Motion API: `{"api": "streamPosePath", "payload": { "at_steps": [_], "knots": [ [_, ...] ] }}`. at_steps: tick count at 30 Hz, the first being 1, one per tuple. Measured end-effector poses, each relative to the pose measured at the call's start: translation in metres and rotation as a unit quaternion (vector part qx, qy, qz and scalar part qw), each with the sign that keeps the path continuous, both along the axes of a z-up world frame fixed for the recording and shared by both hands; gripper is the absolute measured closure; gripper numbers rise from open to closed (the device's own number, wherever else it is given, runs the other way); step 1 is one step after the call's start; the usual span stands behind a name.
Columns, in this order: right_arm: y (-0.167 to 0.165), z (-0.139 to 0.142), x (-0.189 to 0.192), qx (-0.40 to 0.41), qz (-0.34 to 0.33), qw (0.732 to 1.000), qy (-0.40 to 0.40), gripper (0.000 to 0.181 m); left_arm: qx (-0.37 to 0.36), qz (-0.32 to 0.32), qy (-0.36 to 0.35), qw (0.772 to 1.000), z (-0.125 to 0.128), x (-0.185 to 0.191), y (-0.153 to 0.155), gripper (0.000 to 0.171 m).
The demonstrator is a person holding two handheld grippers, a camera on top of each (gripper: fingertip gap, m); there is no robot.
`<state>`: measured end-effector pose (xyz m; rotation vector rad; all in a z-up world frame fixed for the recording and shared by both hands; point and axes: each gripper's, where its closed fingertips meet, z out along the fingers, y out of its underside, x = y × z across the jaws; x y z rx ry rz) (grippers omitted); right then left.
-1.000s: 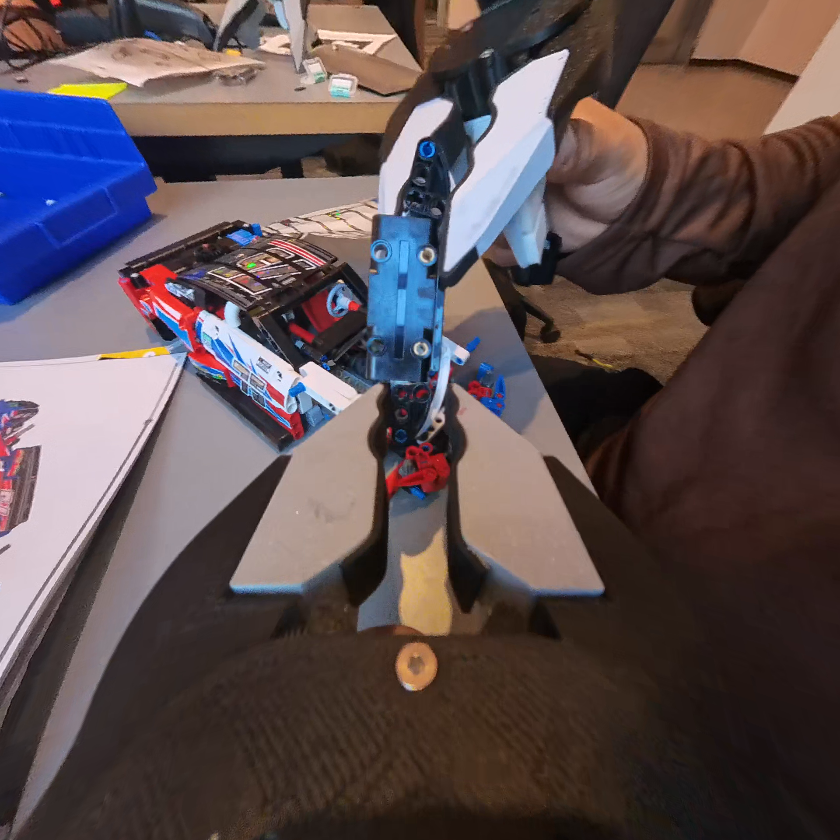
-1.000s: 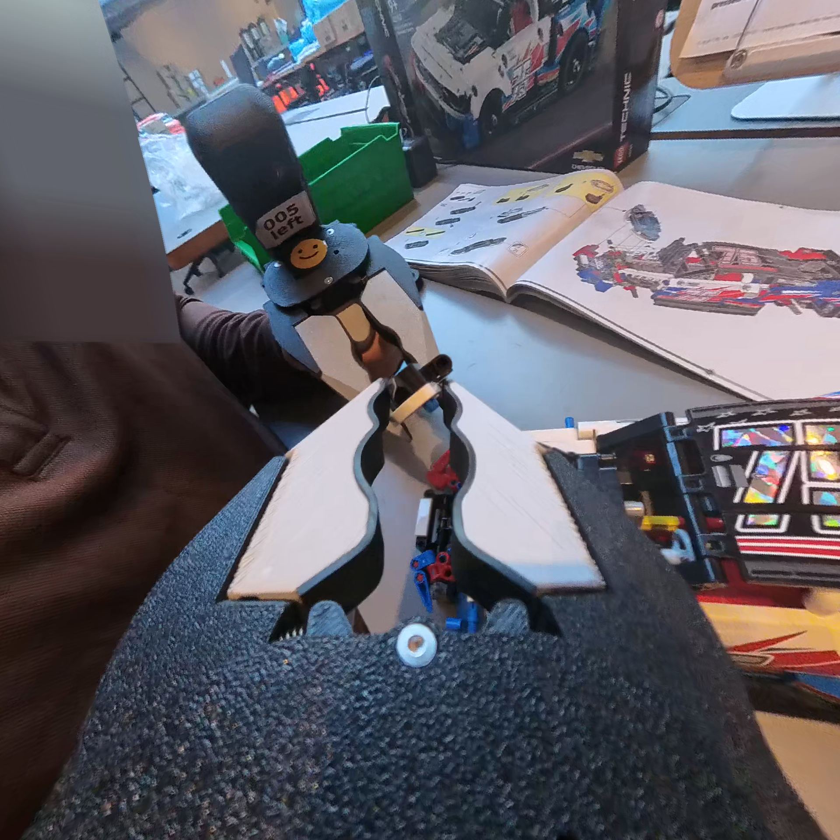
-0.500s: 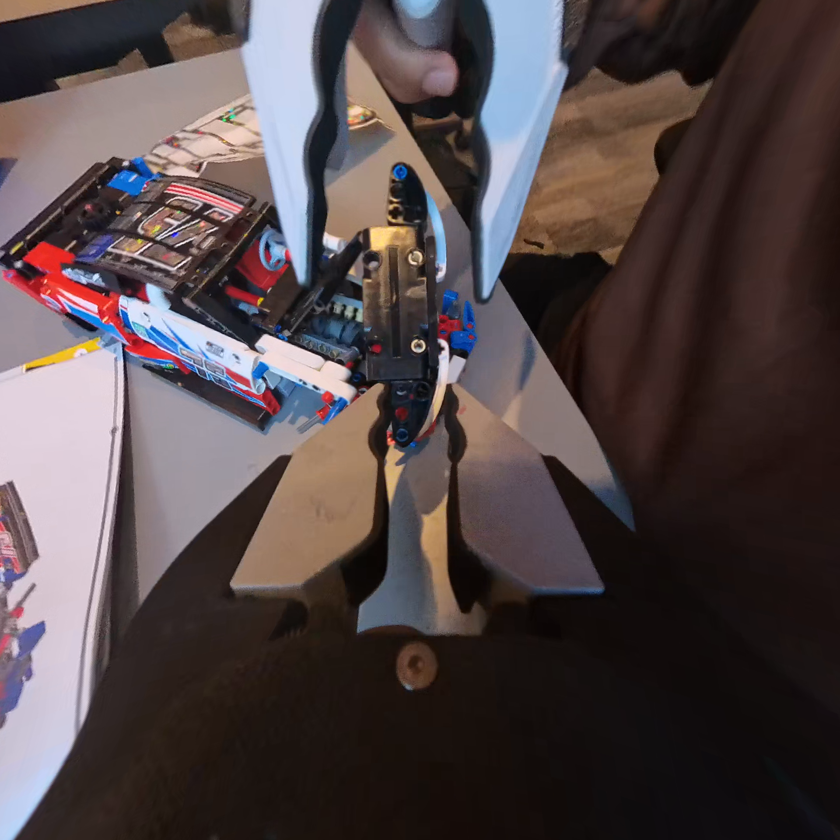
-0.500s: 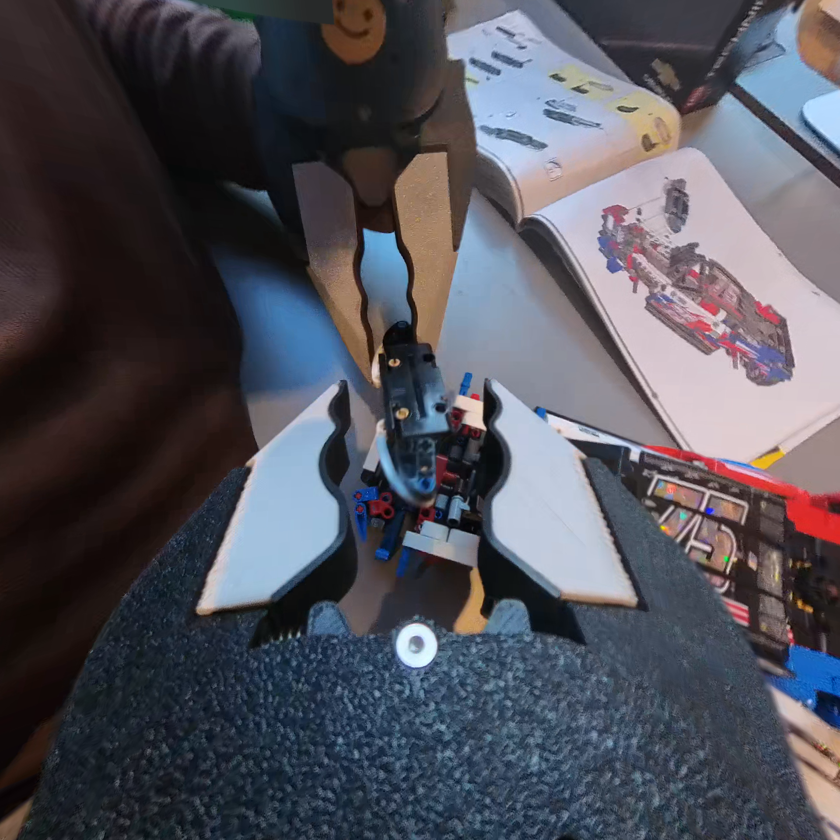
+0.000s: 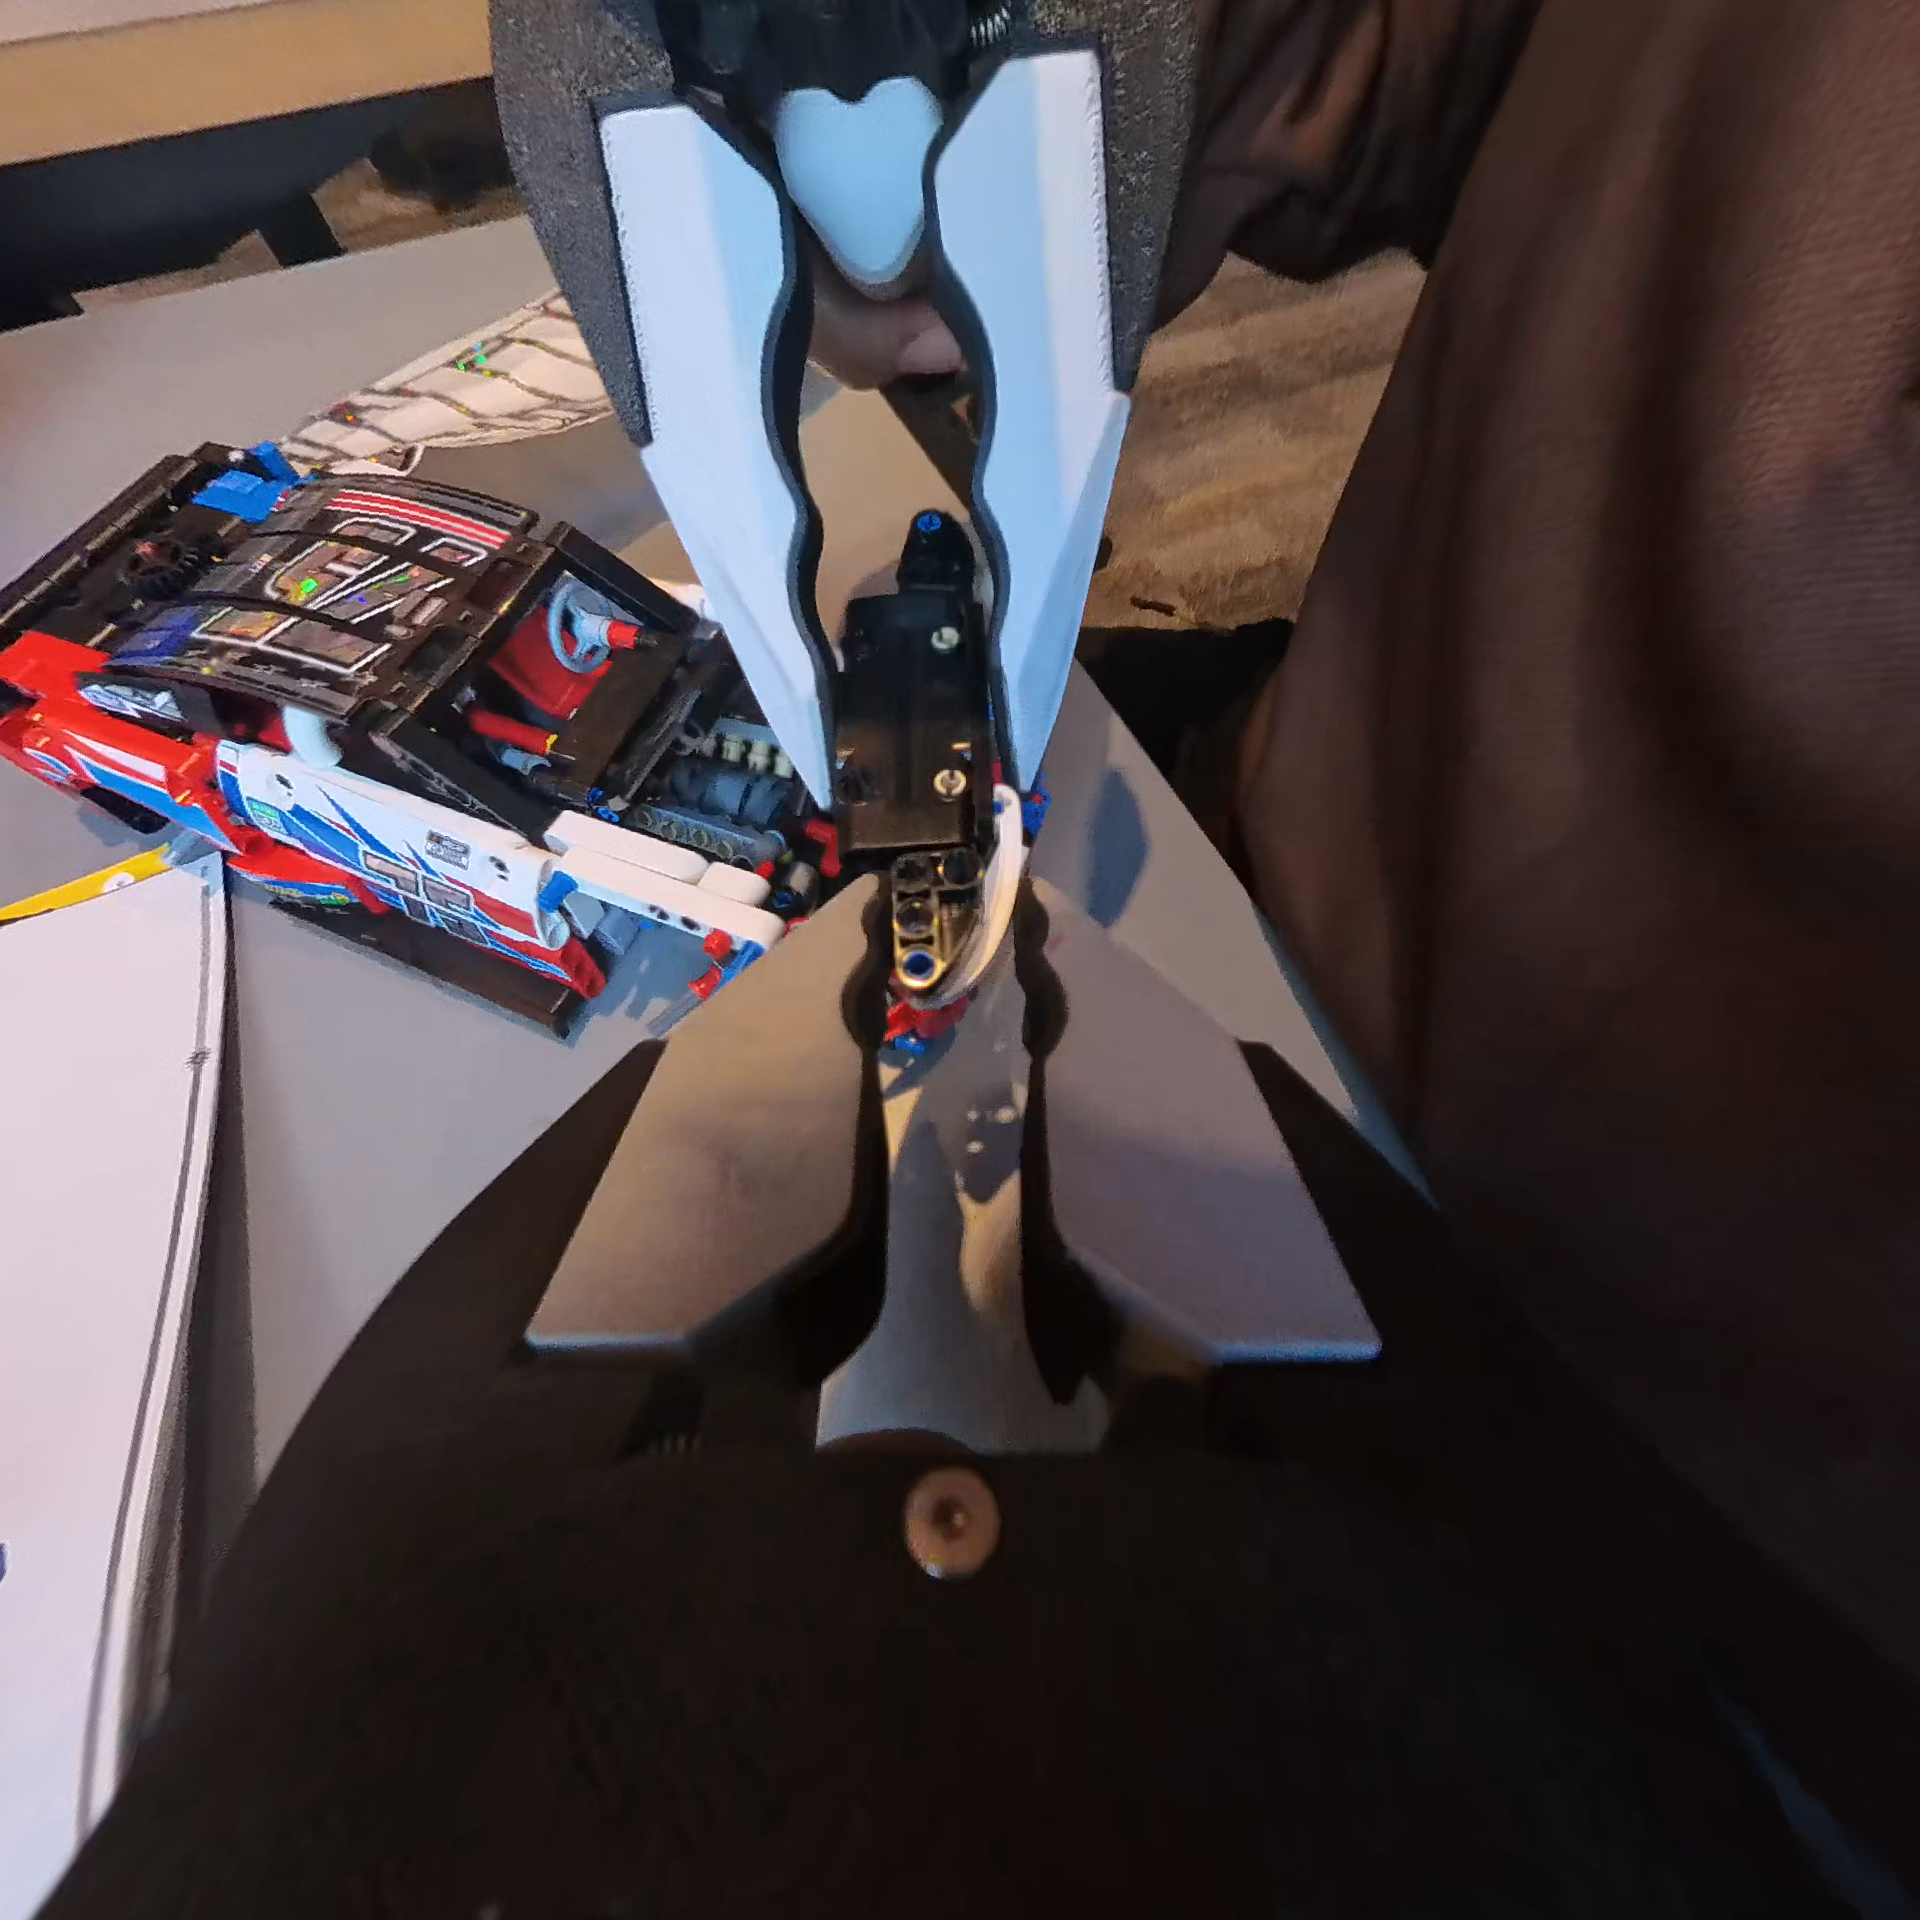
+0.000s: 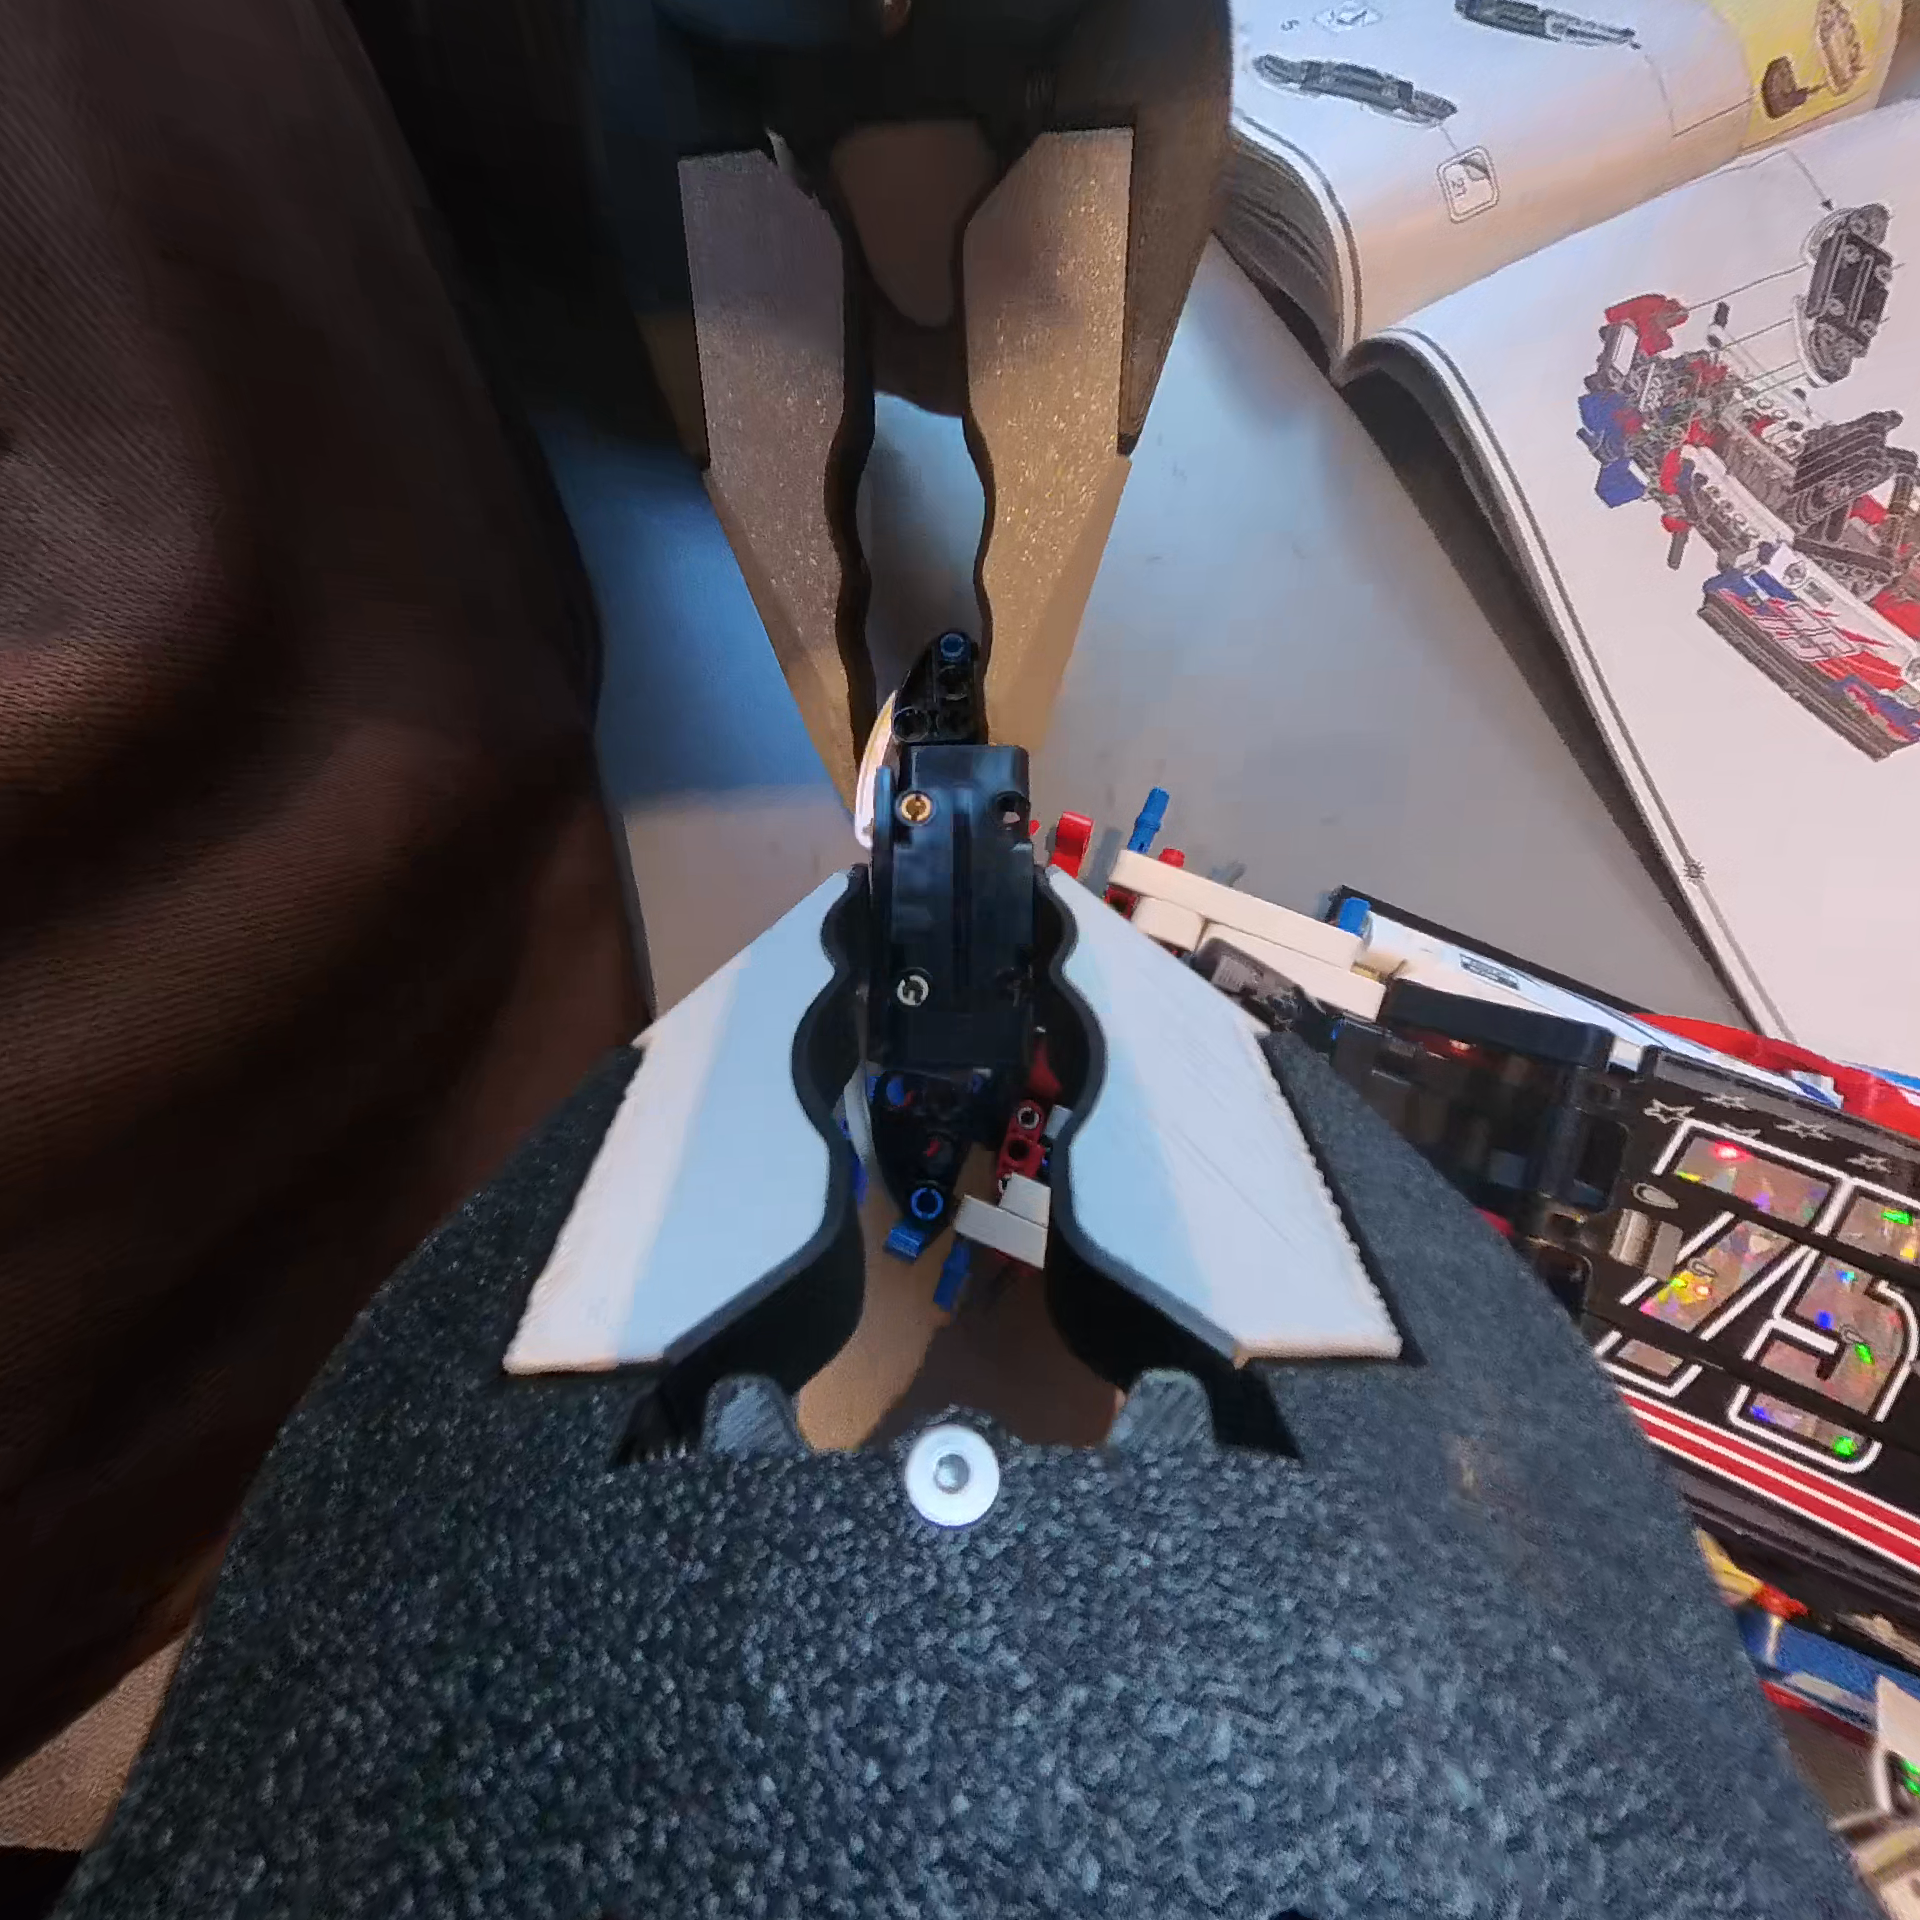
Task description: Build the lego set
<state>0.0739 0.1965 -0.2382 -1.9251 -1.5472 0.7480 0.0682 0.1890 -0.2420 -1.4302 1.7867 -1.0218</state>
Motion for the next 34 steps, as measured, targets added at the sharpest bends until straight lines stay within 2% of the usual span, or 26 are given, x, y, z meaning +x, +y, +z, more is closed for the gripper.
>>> {"api": "streamPosePath", "payload": {
  "at_steps": [12,22,26,28,30,32,34],
  "knots": [
    [0.009,0.005,-0.001,-0.025,-0.036,0.999,0.026,0.151,-0.03,0.018,-0.061,0.997,0.01,0.0,0.01,0.152],
    [0.002,0.008,0.004,-0.004,-0.061,0.998,0.026,0.151,-0.038,0.01,-0.08,0.996,0.014,0.005,0.002,0.152],
    [-0.001,0.01,0.004,-0.023,-0.079,0.996,0.036,0.151,-0.052,0.014,-0.088,0.995,0.015,0.005,0.0,0.152],
    [0.003,0.011,0.007,-0.041,-0.102,0.993,0.045,0.151,-0.058,0.025,-0.101,0.993,0.02,0.004,0.002,0.142],
    [0.009,0.018,0.011,-0.082,-0.131,0.985,0.081,0.151,-0.069,0.044,-0.124,0.989,0.031,0.002,0.009,0.135],
    [0.011,0.035,0.013,-0.157,-0.152,0.964,0.152,0.151,-0.082,0.073,-0.151,0.982,0.042,-0.002,0.019,0.127],
    [0.013,0.063,0.016,-0.264,-0.153,0.915,0.265,0.151,-0.102,0.092,-0.17,0.976,0.049,-0.009,0.027,0.126]
  ]
}}
